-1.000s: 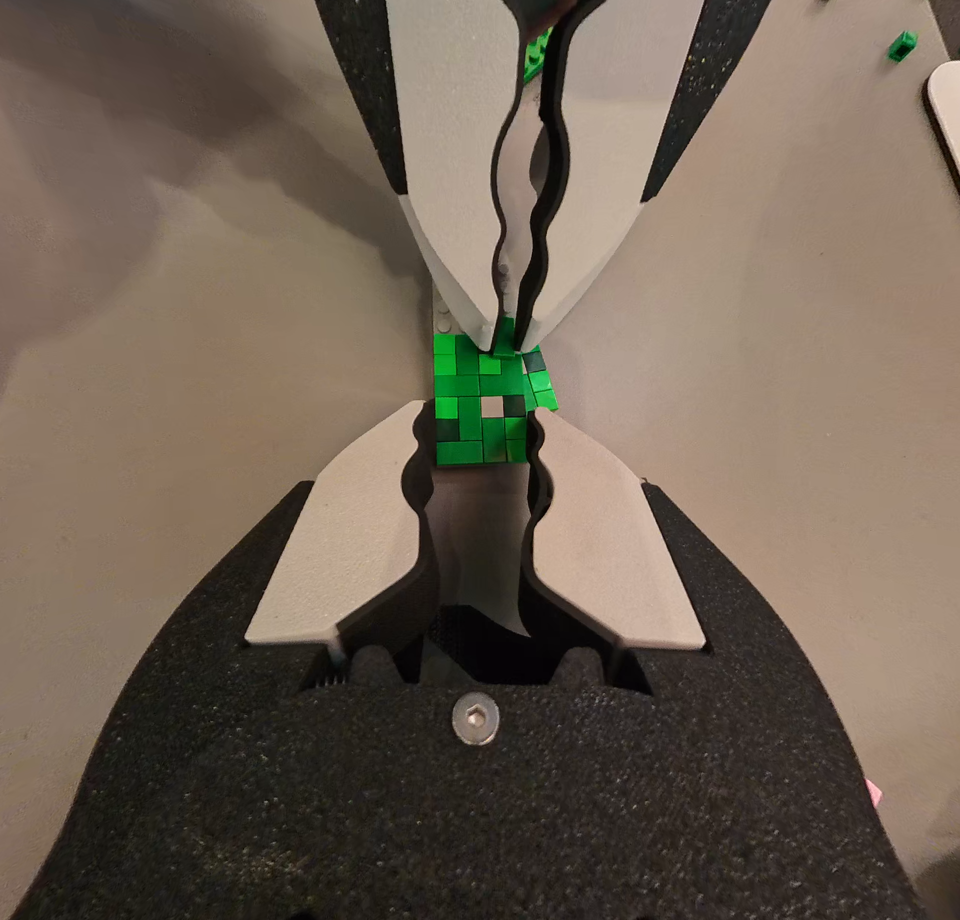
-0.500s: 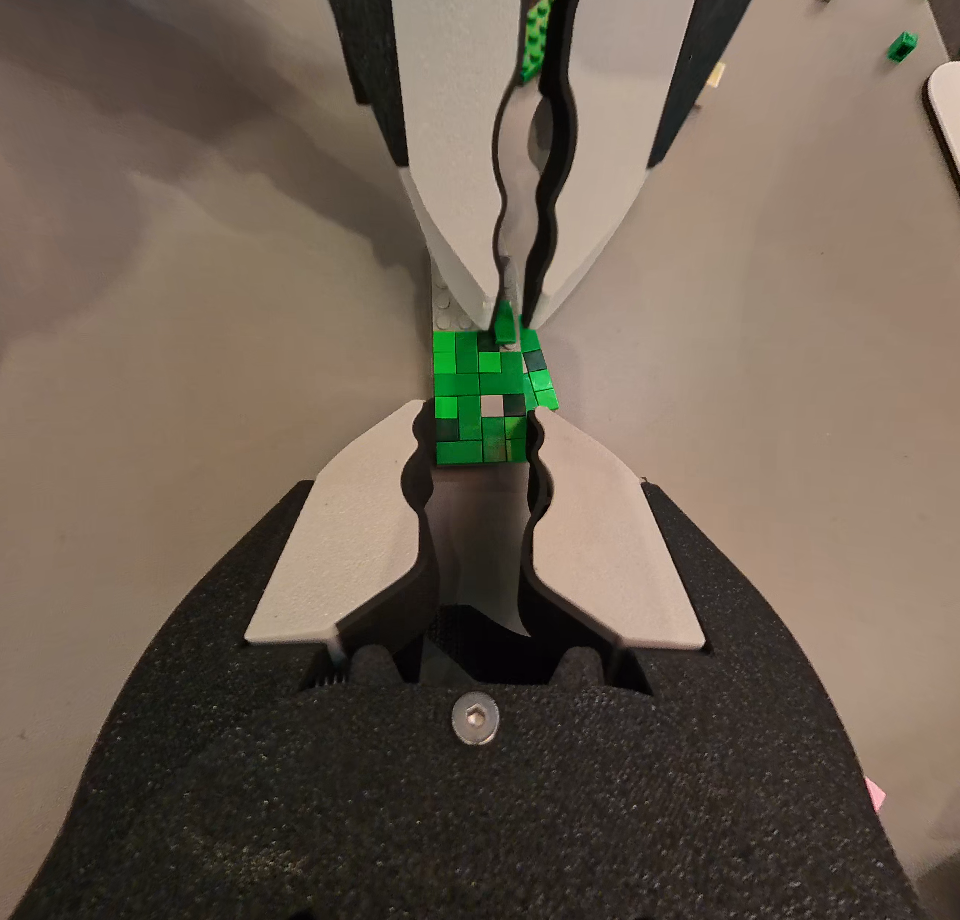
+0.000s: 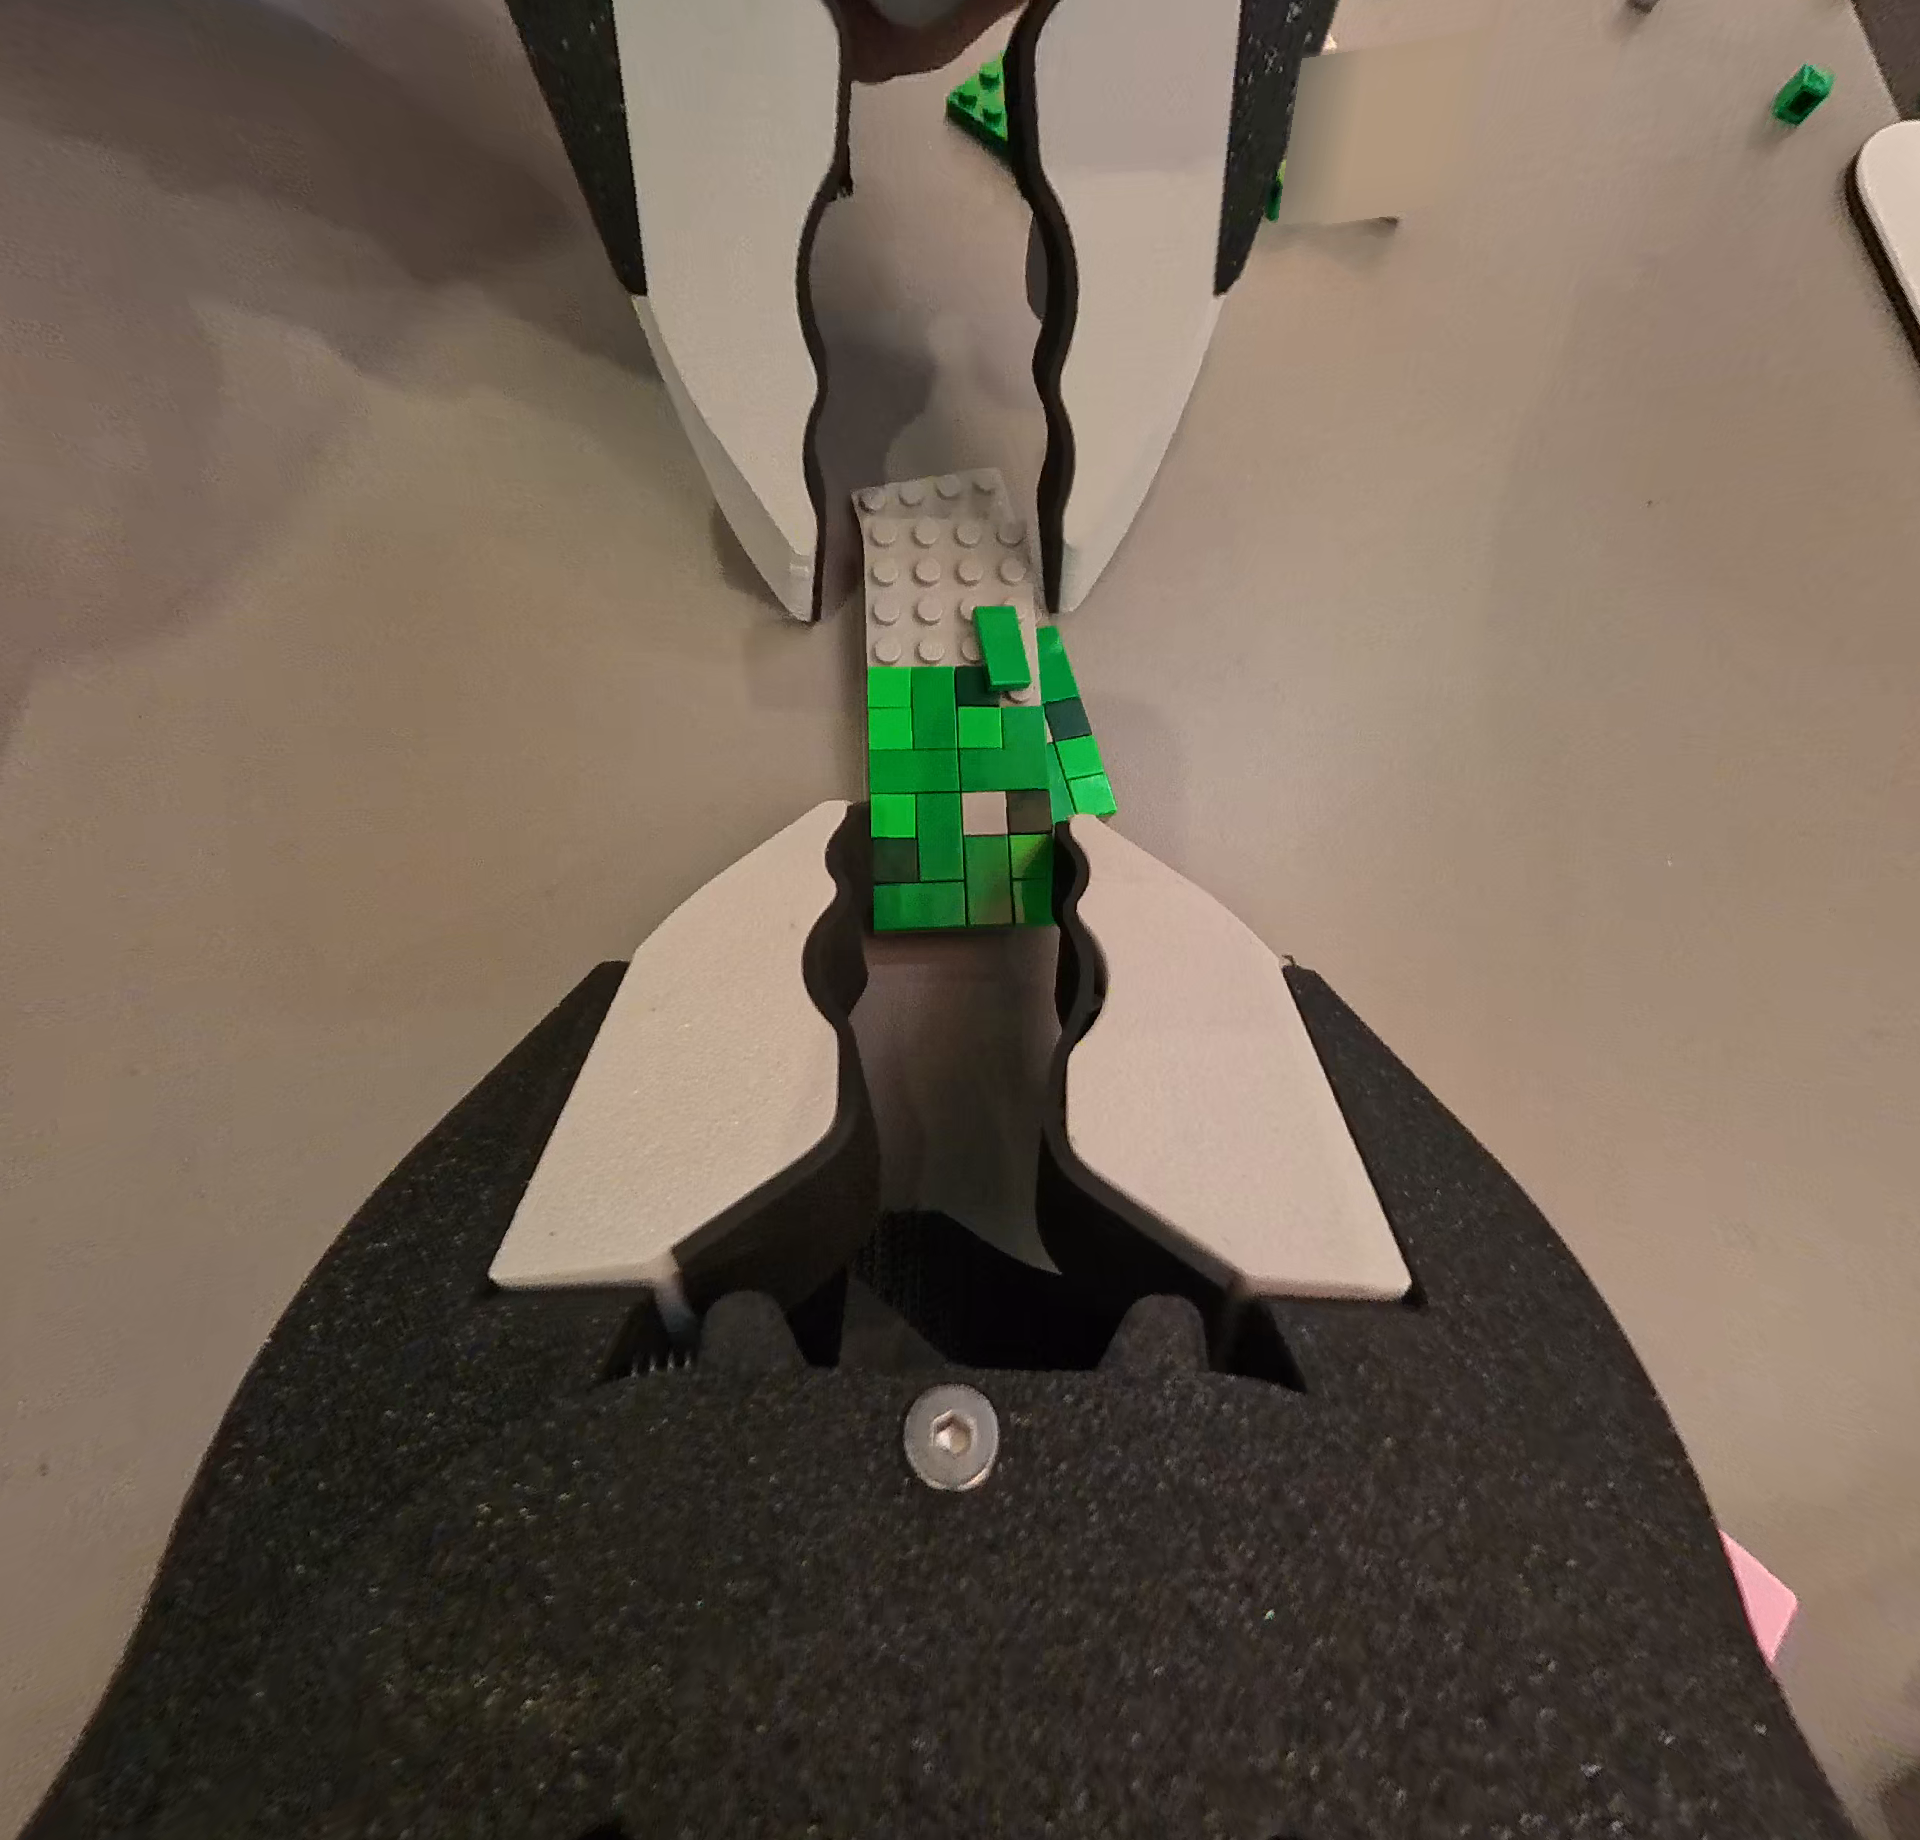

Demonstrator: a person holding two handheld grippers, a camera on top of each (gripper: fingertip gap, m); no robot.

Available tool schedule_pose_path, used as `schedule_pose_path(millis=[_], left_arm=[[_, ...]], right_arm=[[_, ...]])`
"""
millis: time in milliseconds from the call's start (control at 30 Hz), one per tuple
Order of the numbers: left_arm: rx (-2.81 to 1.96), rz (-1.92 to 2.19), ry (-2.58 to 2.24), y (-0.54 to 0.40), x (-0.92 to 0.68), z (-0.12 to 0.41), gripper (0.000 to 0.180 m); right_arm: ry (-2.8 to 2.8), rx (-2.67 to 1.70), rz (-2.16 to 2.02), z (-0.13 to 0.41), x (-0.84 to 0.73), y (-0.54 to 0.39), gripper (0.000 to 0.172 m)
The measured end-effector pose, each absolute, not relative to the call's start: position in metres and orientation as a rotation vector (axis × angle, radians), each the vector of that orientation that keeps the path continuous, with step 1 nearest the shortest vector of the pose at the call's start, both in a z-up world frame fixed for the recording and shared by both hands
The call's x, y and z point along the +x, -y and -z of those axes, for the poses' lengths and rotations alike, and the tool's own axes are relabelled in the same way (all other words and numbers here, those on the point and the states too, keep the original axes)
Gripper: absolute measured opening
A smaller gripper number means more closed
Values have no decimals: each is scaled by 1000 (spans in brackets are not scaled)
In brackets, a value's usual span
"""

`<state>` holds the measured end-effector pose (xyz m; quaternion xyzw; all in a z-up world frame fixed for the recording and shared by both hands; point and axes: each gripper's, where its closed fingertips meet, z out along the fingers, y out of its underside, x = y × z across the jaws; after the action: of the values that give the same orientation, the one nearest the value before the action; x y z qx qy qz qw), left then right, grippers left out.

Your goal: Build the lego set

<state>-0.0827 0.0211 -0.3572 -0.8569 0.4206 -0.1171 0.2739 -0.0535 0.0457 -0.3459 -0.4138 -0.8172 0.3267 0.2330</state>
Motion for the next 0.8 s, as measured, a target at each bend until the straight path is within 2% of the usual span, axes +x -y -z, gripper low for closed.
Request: schedule_pose_path(millis=[400,800], left_arm=[[-2306,320,-1120,-20,-83,359,44],[-2283,316,-1100,-17,-83,356,36]], right_arm=[[2202,-1119,-1009,340,-55,-44,32],[2184,-1044,-1021,329,-56,-38,33]])
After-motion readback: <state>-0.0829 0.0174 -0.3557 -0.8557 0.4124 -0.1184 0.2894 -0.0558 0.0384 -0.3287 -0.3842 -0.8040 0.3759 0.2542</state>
